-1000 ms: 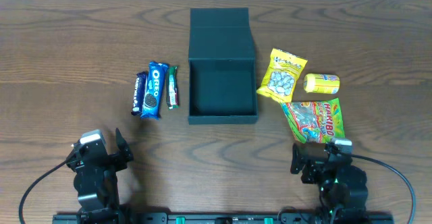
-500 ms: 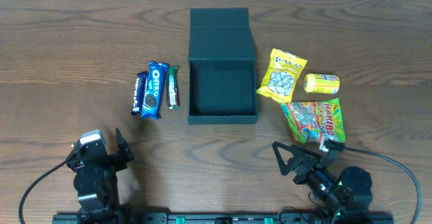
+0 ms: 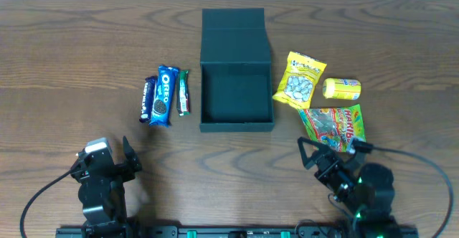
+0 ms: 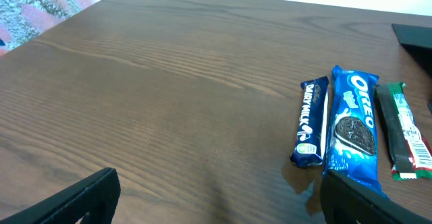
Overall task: Pack container
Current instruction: 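Reach right gripper to the Haribo bag and grasp it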
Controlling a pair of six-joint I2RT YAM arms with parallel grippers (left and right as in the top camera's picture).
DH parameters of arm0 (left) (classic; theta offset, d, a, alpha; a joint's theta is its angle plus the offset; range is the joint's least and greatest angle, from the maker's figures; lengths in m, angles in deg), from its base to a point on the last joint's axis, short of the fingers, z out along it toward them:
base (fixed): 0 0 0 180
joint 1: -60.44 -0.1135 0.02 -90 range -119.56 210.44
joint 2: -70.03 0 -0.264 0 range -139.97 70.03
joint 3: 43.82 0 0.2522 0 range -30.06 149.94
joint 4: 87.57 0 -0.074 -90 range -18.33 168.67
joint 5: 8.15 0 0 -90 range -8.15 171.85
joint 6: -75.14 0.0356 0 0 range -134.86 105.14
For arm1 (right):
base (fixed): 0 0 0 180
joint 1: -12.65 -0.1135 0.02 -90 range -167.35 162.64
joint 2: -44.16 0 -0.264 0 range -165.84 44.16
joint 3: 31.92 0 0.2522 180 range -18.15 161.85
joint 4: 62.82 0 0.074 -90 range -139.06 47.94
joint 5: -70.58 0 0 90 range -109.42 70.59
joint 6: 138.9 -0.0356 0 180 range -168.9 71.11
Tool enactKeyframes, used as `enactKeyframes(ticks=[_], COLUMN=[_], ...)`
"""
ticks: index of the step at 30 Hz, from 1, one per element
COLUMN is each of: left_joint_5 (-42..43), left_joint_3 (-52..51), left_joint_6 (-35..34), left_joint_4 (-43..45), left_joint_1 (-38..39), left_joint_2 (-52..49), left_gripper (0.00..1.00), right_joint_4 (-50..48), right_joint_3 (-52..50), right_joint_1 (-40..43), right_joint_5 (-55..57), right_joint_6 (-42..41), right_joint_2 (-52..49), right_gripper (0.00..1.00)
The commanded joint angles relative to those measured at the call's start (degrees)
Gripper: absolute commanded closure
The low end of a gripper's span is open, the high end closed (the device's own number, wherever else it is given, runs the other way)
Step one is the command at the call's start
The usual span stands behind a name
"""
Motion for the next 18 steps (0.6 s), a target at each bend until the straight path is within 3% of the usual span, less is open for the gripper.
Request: enactKeyframes(ticks=[1,7,18], left_joint_5=[0.2,0.2,0.2], left_joint_3=[-0.9,-0.9,-0.9], left_joint_6=[-0.2,-0.2,-0.2], left_joint_4=[-0.9,-0.9,-0.9], left_joint_1=[-0.1,-0.1,-0.1], left_joint_2=[0.3,0.3,0.3], left_gripper=[0.05,0.05,0.05], right_joint_4=[1.1,9.7,13.7], right_joint_3=[8.9,21.8,30.1], right_joint_1=[0.5,2.4,7.7], right_joint_5=[6.2,16.5,15.0], right_joint_6=[5.9,5.4,1.8], right_joint_2=[-8.8,-28.2,-61.0], right_gripper=[0.01,0.01,0.02])
